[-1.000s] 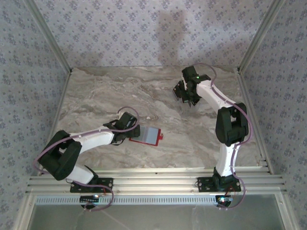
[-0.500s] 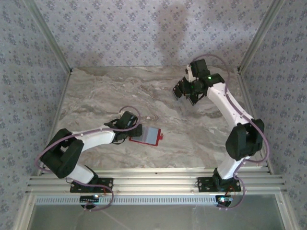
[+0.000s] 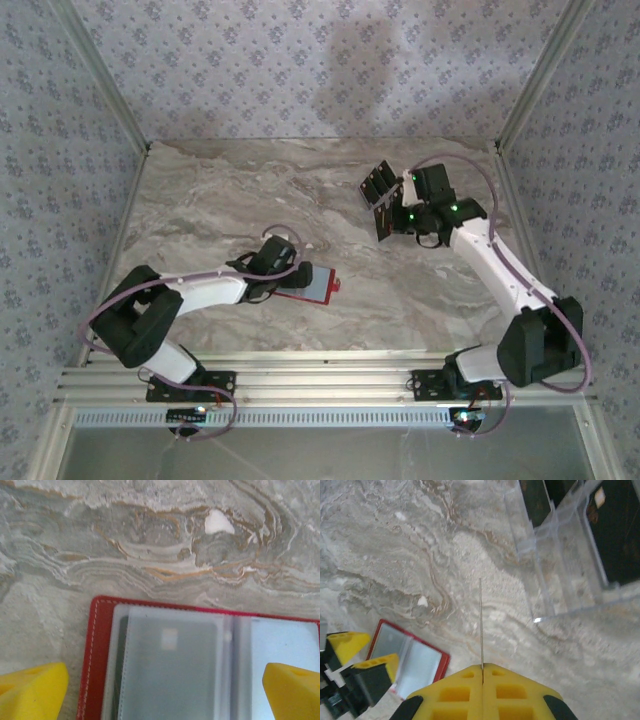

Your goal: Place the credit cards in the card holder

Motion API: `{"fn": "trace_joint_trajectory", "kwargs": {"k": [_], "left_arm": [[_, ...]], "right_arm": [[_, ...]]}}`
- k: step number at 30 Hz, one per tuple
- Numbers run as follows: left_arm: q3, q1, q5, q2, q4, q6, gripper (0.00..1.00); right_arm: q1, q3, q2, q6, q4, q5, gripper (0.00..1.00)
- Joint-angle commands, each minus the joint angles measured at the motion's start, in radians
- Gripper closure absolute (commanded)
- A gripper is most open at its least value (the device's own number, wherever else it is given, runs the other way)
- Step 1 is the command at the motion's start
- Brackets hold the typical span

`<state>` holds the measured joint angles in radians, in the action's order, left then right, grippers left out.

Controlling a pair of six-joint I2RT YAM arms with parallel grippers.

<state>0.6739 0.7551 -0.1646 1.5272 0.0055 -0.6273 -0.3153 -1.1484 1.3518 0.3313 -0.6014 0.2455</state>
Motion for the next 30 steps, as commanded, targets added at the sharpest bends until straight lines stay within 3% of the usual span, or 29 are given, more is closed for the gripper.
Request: {"fn": "trace_joint_trajectory", "kwargs": {"k": [1,9,16,21,30], "left_arm": [[-0.028,0.027,-0.031,0.007,0.013,-0.046,0.0],[-0.053,0.121,-0.088,-0.042,0.004,-0.121,0.0],[-0.031,0.128,-0.197,-0.153,-0.118,-0.126,0.0],[-0.008,0.103,-0.231,-0.173,-0.218,-0.097,0.0],[-0.031,0.063,-0.215,-0.131,-0.196,-0.014,0.0]], "right_arm": [[-0.009,0.072,-0.064,0.075,0.056,0.067,1.0],[-0.019,0.194,-0.149,0.146,0.121,0.108,1.0],[-0.068,0.269,-0.164,0.228,0.233,0.13,1.0],[-0.15,0.356,-0.166,0.336,0.417,0.115,1.0],[-0.35,0.448,-0.075,0.412,0.651,0.005,1.0]]}}
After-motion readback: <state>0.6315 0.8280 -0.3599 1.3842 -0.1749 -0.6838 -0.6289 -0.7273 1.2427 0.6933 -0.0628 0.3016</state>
